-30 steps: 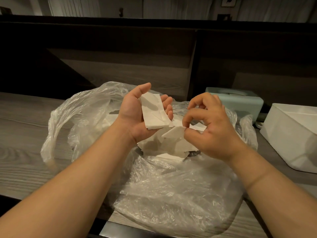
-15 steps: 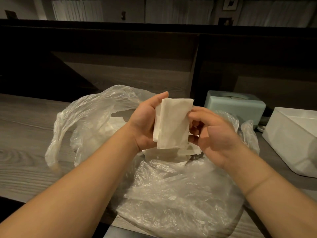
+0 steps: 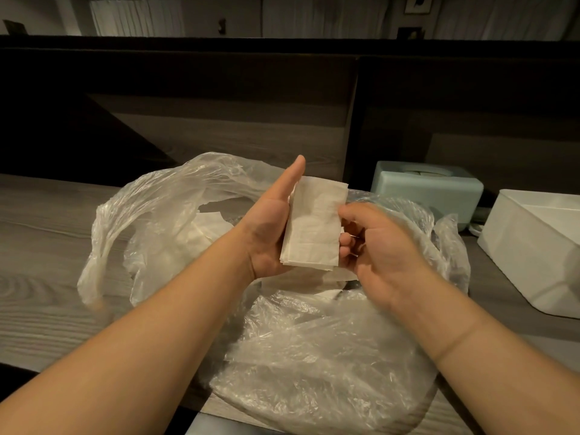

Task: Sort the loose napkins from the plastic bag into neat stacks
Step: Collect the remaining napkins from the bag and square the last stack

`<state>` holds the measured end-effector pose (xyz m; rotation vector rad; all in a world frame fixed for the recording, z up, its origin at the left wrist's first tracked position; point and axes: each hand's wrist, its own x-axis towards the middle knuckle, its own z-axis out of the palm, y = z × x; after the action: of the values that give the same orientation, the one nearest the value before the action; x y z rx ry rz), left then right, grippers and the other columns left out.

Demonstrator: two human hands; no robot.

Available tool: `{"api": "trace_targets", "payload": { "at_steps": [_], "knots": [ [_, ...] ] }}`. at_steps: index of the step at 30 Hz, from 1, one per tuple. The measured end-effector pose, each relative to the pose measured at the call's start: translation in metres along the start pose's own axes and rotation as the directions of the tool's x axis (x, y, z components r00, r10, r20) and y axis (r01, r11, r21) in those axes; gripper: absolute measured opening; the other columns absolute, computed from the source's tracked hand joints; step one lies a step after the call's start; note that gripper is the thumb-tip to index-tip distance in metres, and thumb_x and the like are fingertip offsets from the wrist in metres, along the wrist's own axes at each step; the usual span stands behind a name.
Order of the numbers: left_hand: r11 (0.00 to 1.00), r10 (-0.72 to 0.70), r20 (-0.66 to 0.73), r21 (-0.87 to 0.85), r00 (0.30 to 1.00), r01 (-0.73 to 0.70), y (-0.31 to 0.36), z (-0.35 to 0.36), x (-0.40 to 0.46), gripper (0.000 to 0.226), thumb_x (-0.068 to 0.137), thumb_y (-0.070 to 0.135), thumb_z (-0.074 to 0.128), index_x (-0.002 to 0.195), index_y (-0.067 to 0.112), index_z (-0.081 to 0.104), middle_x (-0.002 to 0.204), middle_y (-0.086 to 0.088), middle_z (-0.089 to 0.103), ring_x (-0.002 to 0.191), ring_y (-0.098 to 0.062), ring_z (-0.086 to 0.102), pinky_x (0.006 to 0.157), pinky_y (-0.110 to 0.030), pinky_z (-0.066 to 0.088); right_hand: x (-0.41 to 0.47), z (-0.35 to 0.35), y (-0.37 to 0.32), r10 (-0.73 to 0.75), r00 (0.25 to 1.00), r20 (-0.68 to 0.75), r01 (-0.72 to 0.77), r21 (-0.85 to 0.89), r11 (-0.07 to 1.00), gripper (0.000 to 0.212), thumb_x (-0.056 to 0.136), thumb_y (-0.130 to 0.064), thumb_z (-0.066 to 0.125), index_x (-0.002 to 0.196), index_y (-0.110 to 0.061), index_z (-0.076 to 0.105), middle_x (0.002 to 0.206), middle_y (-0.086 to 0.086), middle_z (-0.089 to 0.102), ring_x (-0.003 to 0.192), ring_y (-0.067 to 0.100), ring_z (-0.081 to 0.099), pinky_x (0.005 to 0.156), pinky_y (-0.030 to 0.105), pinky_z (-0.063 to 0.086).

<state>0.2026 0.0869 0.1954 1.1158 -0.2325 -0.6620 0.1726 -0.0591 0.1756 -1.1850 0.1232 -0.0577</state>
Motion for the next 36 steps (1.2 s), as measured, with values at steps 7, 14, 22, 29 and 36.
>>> {"api": "trace_targets", "payload": {
  "at_steps": [7, 14, 22, 29, 36],
  "knots": [
    [0.995, -0.035, -0.050, -0.092, 0.998, 0.030, 0.000, -0.003, 0.000, 0.070, 0.077, 0.062, 0.072, 0.117, 0.004, 0.068, 0.105, -0.015, 0.070, 0.091, -0.030, 0.068, 0.095, -0.045, 0.054, 0.000, 0.001, 0.001, -0.167, 0.985, -0.048, 0.158, -0.146, 0.977, 0.023, 0.092, -0.015, 0.066, 0.114, -0.012, 0.064, 0.087, 0.009, 0.066, 0.059, 0.015, 0.054, 0.050, 0.029, 0.046],
    [0.979, -0.127, 0.017, -0.161, 0.992, 0.128, 0.003, -0.010, 0.004, 0.094, 0.082, 0.086, 0.053, 0.128, 0.004, 0.062, 0.117, -0.013, 0.067, 0.104, -0.030, 0.067, 0.096, -0.044, 0.054, -0.004, -0.017, 0.000, -0.381, 0.770, 0.511, 0.632, -0.692, 0.350, 0.096, 0.070, -0.057, 0.084, 0.148, -0.049, 0.029, 0.143, -0.026, 0.030, 0.128, -0.010, 0.038, 0.095, 0.010, 0.046],
    [0.998, -0.050, 0.080, -0.029, 0.996, 0.053, 0.002, -0.005, 0.001, 0.029, 0.083, 0.028, 0.066, 0.104, 0.009, 0.070, 0.095, -0.011, 0.064, 0.086, -0.029, 0.065, 0.086, -0.043, 0.053, -0.005, -0.016, -0.003, -0.261, 0.791, 0.554, 0.603, -0.780, 0.170, 0.123, 0.064, -0.062, 0.085, 0.153, -0.057, 0.000, 0.150, -0.033, 0.016, 0.147, 0.008, 0.020, 0.117, 0.051, 0.036],
    [0.999, -0.028, 0.113, -0.033, 0.993, 0.032, 0.000, -0.004, 0.004, 0.022, 0.080, 0.013, 0.056, 0.085, 0.006, 0.076, 0.086, -0.012, 0.068, 0.076, -0.028, 0.068, 0.075, -0.040, 0.058, -0.005, -0.016, -0.001, -0.271, 0.794, 0.544, 0.600, -0.772, 0.208, 0.122, 0.065, -0.059, 0.086, 0.152, -0.061, -0.001, 0.147, -0.033, 0.019, 0.145, 0.009, 0.026, 0.117, 0.051, 0.036],
    [0.994, -0.064, 0.057, -0.087, 0.996, 0.069, 0.003, -0.005, 0.001, 0.039, 0.082, 0.009, 0.055, 0.120, 0.008, 0.060, 0.097, -0.016, 0.068, 0.083, -0.031, 0.069, 0.081, -0.044, 0.058, -0.002, -0.019, -0.002, -0.273, 0.802, 0.531, 0.594, -0.758, 0.269, 0.114, 0.063, -0.076, 0.077, 0.151, -0.062, 0.006, 0.154, -0.024, 0.026, 0.143, 0.013, 0.032, 0.115, 0.051, 0.038]
  ]
}}
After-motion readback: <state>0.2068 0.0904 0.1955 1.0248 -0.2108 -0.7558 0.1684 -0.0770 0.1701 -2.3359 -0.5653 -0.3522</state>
